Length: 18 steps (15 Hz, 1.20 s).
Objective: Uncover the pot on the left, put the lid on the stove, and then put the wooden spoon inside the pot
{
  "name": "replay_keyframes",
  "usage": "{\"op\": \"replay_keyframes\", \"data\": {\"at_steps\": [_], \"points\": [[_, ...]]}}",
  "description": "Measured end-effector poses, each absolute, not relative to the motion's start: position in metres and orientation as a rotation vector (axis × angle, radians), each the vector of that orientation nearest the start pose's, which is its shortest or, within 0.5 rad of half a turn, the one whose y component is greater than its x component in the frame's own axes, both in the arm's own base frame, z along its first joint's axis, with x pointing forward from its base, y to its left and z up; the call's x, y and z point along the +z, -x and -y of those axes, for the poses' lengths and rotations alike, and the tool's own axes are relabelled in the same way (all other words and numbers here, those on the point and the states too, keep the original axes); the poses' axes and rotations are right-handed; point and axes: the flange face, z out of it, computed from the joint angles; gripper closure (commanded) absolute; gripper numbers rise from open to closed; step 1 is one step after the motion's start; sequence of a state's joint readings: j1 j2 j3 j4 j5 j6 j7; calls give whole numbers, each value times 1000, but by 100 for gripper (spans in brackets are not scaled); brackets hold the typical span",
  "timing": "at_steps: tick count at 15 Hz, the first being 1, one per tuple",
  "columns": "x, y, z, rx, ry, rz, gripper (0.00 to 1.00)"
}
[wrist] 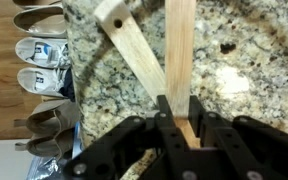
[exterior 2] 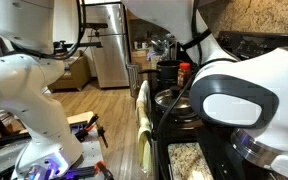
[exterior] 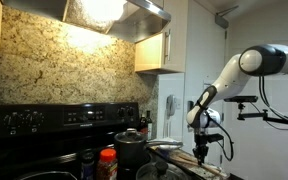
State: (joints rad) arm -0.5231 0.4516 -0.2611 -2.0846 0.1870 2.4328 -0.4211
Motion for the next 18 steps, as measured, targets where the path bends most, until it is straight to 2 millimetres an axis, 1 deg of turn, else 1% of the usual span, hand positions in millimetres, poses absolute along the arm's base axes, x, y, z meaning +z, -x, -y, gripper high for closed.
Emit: {"op": "replay_keyframes", "data": {"at_steps": [2, 4, 7, 9, 11, 13, 14, 16, 17, 18], "points": [[208, -409, 408, 95, 3002, -753, 94], [215, -407, 411, 77, 3003, -763, 94], [241, -401, 415, 32, 3003, -784, 94], [265, -390, 410, 43, 3005, -760, 94], [294, -378, 397, 113, 3022, -685, 94], [327, -371, 373, 203, 3040, -584, 94], [344, -372, 359, 227, 3051, -535, 76], [376, -376, 328, 221, 3066, -464, 76], [386, -375, 318, 209, 3070, -448, 76], [390, -374, 313, 199, 3073, -438, 76]]}}
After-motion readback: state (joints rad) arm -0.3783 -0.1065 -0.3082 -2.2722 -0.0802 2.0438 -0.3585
